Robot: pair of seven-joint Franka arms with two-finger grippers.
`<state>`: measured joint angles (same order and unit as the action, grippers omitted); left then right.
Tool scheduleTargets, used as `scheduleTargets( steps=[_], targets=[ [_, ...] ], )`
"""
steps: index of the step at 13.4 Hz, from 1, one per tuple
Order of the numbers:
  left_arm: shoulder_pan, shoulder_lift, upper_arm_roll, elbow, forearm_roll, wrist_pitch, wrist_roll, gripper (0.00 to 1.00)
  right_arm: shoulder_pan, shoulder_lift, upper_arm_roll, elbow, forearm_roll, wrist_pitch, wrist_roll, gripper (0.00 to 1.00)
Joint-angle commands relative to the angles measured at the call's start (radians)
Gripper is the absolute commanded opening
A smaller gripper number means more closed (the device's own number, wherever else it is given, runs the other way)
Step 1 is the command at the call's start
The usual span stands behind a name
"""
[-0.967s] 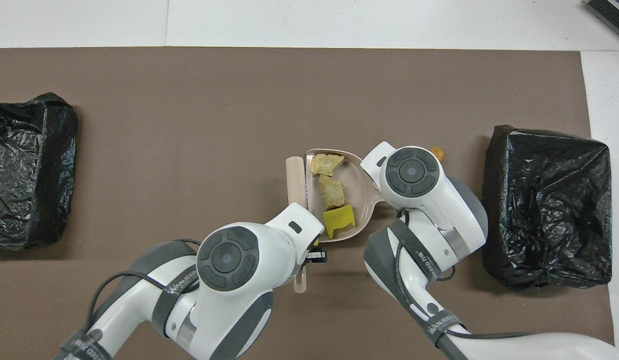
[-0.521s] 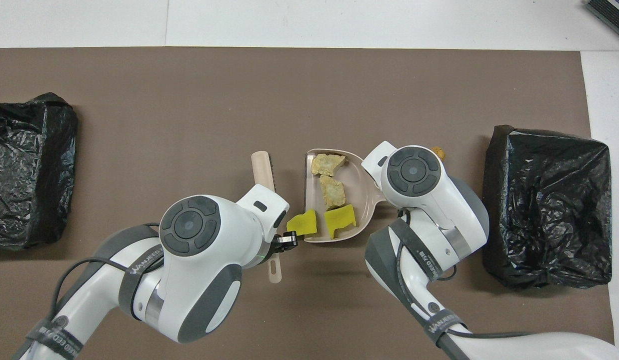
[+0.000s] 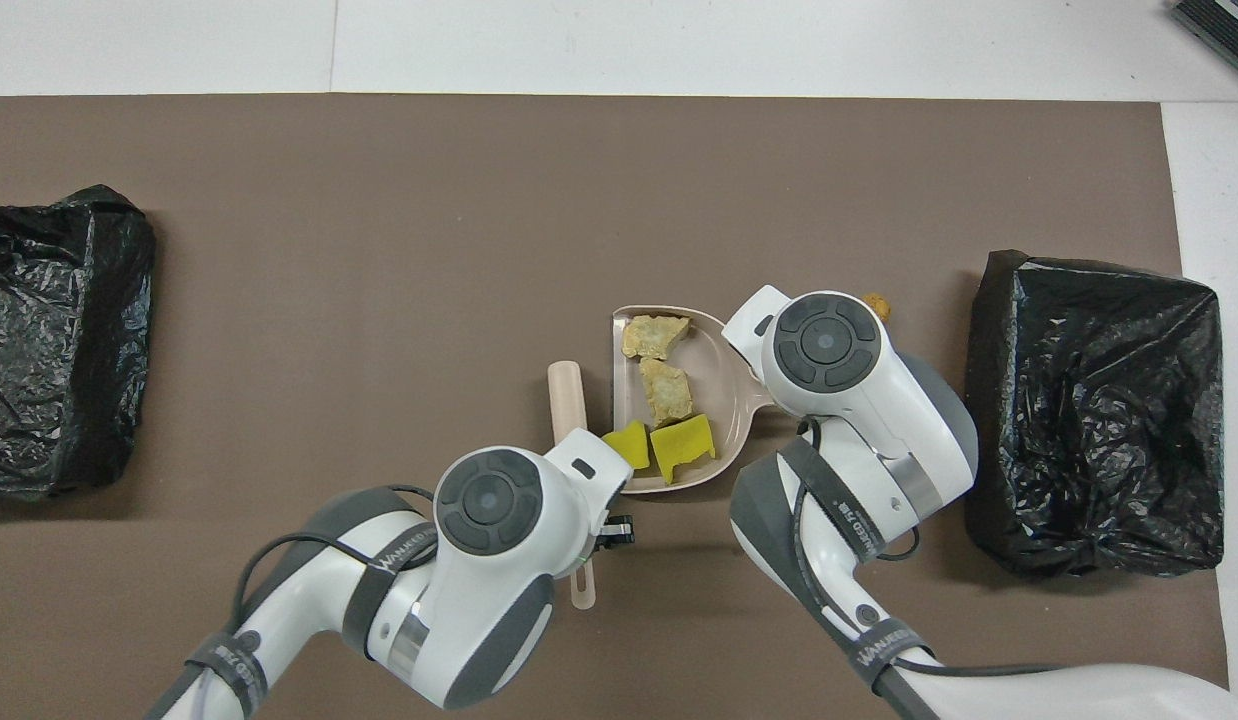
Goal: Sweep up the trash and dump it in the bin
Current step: 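Sweep the remaining pieces into the dustpan with the left gripper, then carry the dustpan to the nearby black bag with the right gripper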
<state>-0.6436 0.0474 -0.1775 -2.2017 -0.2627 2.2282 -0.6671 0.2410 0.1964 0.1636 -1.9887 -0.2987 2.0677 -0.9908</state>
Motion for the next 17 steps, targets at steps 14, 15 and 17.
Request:
scheduleTargets(
  steps=[14, 15, 17],
  targets=[
    [0.049, -0.081, 0.013, -0.036, 0.017, -0.095, -0.1, 0.0, -0.161, -0.083, 0.01, -0.022, 0.173, 0.054, -0.228, 0.0],
    [0.018, -0.095, 0.013, -0.059, 0.017, -0.081, -0.112, 0.0, -0.187, -0.103, 0.01, -0.027, 0.176, 0.074, -0.259, 0.0],
    [-0.031, -0.139, 0.009, -0.12, 0.017, -0.042, -0.121, 0.0, -0.25, -0.135, 0.01, -0.033, 0.229, 0.075, -0.345, 0.0]
  ],
)
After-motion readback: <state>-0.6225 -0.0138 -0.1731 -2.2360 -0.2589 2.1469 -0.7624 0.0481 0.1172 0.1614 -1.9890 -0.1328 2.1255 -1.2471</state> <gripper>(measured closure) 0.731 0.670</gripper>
